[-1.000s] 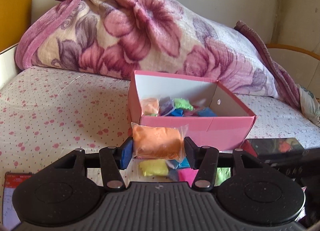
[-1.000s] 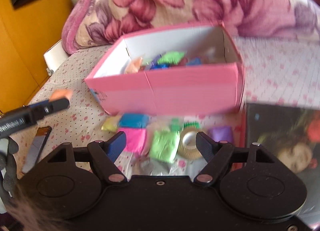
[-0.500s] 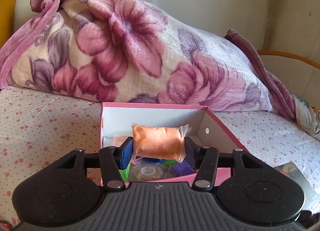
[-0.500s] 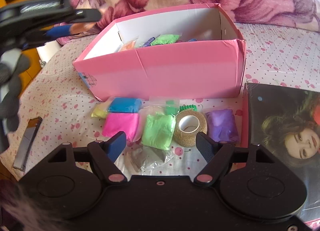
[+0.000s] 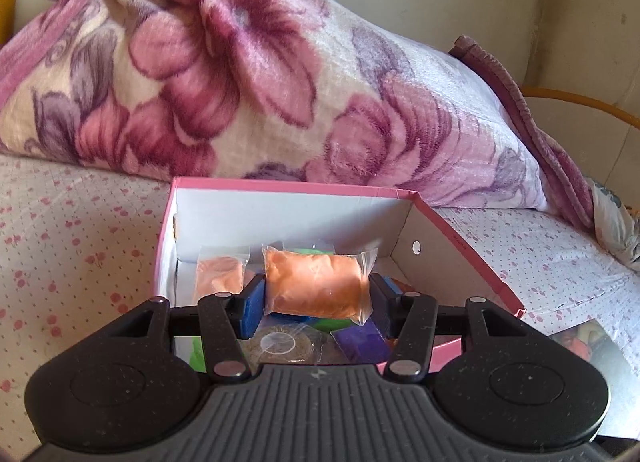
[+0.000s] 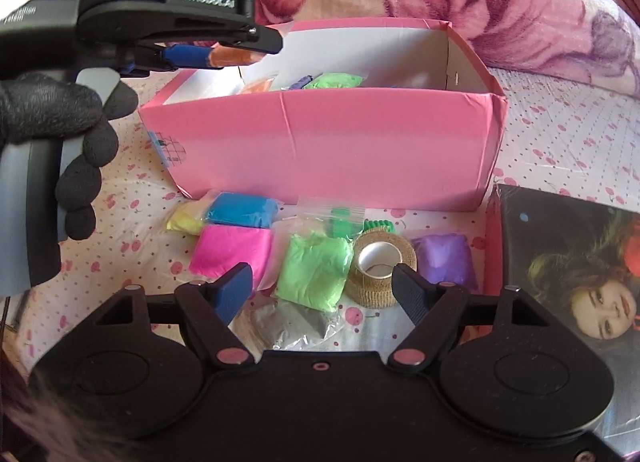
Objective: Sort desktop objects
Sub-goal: 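Lower the orange bag into the pink box and open the left tool while the right returns to the bags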
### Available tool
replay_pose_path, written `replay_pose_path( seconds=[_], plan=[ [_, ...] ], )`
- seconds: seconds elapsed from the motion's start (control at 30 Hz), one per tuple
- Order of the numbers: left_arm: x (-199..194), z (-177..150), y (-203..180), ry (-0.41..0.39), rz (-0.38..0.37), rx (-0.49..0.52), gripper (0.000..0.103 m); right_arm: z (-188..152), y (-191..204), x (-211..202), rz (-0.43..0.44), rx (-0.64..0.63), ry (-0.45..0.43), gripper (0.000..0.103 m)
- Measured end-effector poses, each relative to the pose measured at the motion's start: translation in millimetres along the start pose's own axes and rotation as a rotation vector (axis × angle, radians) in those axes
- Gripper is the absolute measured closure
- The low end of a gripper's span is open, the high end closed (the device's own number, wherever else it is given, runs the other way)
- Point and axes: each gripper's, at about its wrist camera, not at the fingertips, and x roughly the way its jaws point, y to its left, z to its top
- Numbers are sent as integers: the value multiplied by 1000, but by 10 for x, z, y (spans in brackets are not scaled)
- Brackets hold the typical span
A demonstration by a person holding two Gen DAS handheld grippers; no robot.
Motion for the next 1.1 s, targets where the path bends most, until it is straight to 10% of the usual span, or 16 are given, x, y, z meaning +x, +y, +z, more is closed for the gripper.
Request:
replay_pose_path(
  seconds=[0.9, 1.1],
  plan=[
    [311, -119, -25, 115, 54, -6, 49, -66, 187, 235, -100, -123, 0, 26],
    [312, -121, 9, 113, 54, -32, 34, -87, 184, 229, -128, -127, -4, 41]
  ],
)
